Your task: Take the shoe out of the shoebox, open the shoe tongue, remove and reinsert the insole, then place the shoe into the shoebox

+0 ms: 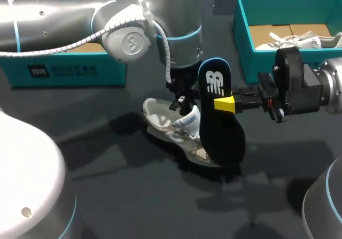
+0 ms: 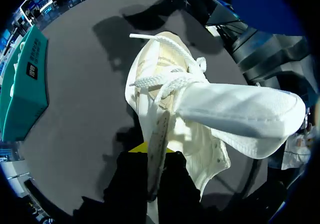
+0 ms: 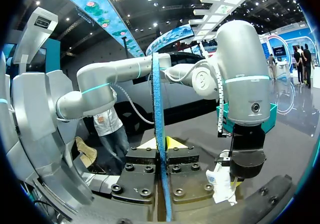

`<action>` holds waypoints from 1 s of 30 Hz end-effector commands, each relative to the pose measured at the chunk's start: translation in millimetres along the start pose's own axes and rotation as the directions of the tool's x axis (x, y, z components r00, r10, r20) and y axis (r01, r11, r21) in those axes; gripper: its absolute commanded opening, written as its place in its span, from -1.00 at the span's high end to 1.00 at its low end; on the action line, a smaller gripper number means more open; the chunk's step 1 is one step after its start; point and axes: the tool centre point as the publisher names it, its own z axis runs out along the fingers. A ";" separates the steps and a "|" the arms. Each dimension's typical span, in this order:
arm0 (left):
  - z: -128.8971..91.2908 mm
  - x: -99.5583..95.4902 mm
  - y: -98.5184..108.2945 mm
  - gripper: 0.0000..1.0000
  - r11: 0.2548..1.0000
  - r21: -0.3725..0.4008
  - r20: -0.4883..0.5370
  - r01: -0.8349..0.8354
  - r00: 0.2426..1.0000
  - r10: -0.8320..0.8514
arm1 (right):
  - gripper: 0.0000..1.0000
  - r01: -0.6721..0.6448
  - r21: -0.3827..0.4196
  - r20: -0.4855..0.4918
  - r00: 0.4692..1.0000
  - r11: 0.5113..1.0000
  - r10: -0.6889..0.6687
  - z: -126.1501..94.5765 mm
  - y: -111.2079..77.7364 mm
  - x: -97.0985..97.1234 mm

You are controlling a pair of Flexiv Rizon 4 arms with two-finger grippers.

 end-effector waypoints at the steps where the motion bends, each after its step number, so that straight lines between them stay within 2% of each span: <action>1: -1.7 2.8 0.9 1.00 1.000 0.002 0.005 -0.001 1.000 0.001 | 1.00 0.000 0.001 0.002 1.000 1.000 0.000 1.8 -0.7 0.1; 3: -1.7 2.8 0.9 1.00 1.000 0.002 0.005 -0.001 1.000 0.001 | 1.00 0.000 0.001 0.002 1.000 1.000 0.000 1.8 -0.7 0.1; 7: -13.2 -6.1 11.1 1.00 0.974 0.013 -0.061 -0.227 0.972 0.228 | 1.00 0.000 0.001 0.002 1.000 1.000 0.000 1.8 -0.7 0.1; 8: -15.8 -6.8 13.4 1.00 0.968 0.004 -0.049 -0.252 0.966 0.252 | 1.00 0.000 0.001 0.002 1.000 1.000 0.000 1.8 -0.7 0.1; 13: -19.9 -1.5 18.0 1.00 0.886 -0.002 -0.077 -0.463 0.884 0.462 | 1.00 0.000 0.001 0.002 1.000 1.000 0.000 1.8 -0.7 0.1; 15: -21.2 3.7 18.1 1.00 0.804 -0.015 -0.081 -0.594 0.803 0.591 | 1.00 0.000 0.001 0.002 1.000 1.000 0.000 1.8 -0.7 0.1; 16: -21.6 4.6 18.5 1.00 0.796 -0.059 -0.049 -0.602 0.798 0.600 | 1.00 0.000 0.001 0.002 1.000 1.000 0.000 1.8 -0.7 0.1; 24: -21.6 4.6 18.5 1.00 0.796 -0.059 -0.049 -0.602 0.798 0.600 | 1.00 0.000 0.001 0.002 1.000 1.000 0.000 1.8 -0.7 0.1; 27: -15.4 3.3 13.8 1.00 0.722 -0.041 -0.031 -0.690 0.723 0.690 | 1.00 0.000 0.001 0.002 1.000 1.000 0.000 1.8 -0.7 0.1; 29: -14.5 2.6 11.6 1.00 0.703 -0.057 -0.033 -0.709 0.705 0.709 | 1.00 0.000 0.001 0.002 1.000 1.000 0.000 1.8 -0.7 0.1; 30: -14.1 2.5 10.6 1.00 0.685 -0.042 -0.027 -0.728 0.686 0.727 | 1.00 0.000 0.001 0.002 1.000 1.000 0.000 1.8 -0.7 0.1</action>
